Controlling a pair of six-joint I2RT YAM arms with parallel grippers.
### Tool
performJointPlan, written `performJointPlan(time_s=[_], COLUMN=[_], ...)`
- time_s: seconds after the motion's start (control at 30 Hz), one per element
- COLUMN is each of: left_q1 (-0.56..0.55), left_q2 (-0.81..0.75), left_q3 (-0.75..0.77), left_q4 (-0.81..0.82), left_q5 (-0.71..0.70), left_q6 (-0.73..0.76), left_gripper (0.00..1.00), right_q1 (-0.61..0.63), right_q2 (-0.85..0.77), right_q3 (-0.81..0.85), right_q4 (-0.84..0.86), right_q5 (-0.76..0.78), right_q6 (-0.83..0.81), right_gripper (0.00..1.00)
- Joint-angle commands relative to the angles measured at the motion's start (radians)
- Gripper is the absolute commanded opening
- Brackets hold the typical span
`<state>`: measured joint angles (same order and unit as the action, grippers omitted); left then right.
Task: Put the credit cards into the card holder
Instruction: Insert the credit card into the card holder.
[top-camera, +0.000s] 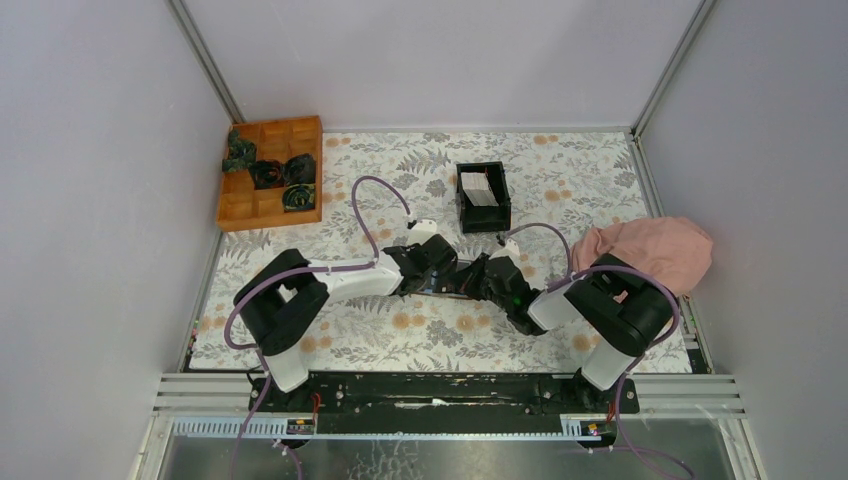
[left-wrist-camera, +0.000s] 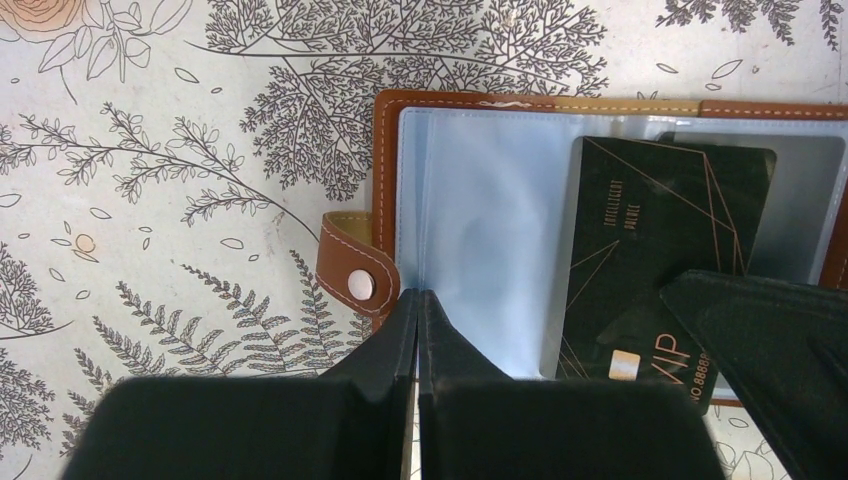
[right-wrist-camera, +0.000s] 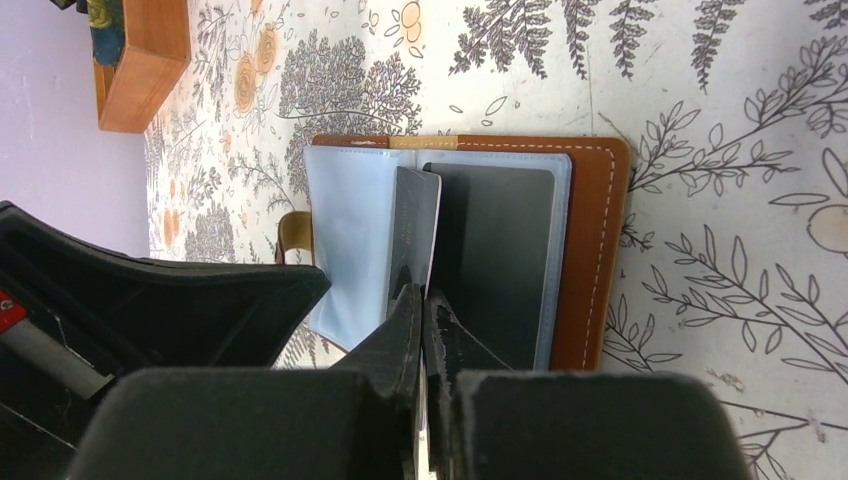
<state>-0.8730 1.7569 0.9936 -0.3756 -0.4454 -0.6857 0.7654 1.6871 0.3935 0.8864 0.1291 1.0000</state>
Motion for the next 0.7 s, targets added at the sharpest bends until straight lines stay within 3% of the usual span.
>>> performJointPlan(time_s=[0.0, 0.33, 0.57, 0.67], left_q1=[0.003, 0.003, 0.003, 0.003], left_q2=[0.089, 0.091, 0.099, 0.098], left_q3=[-0.049, -0.051, -0.045, -0.048], left_q4=[-0.109, -0.111, -0.109, -0.109], left_q5=[0.026, 0.033, 0.039, 0.038], left_q6=[-0.003, -0.003, 0.001, 0.003], left_gripper=[0.0, 0.0, 0.0, 0.0], right_q1=[0.025, 0.026, 0.05, 0.072], right_q2=[0.01, 0.105, 0.128, 0.12], right_q3=[-0.051, 0.011, 0.089, 0.131], right_q4=[-0.175, -0.186, -0.297, -0.373], right_q5=[-0.055, -0.047, 0.005, 0.04], right_q6=[-0.046, -0.062, -0.097, -0.123], right_gripper=[0.0, 0.0, 0.01, 0.2])
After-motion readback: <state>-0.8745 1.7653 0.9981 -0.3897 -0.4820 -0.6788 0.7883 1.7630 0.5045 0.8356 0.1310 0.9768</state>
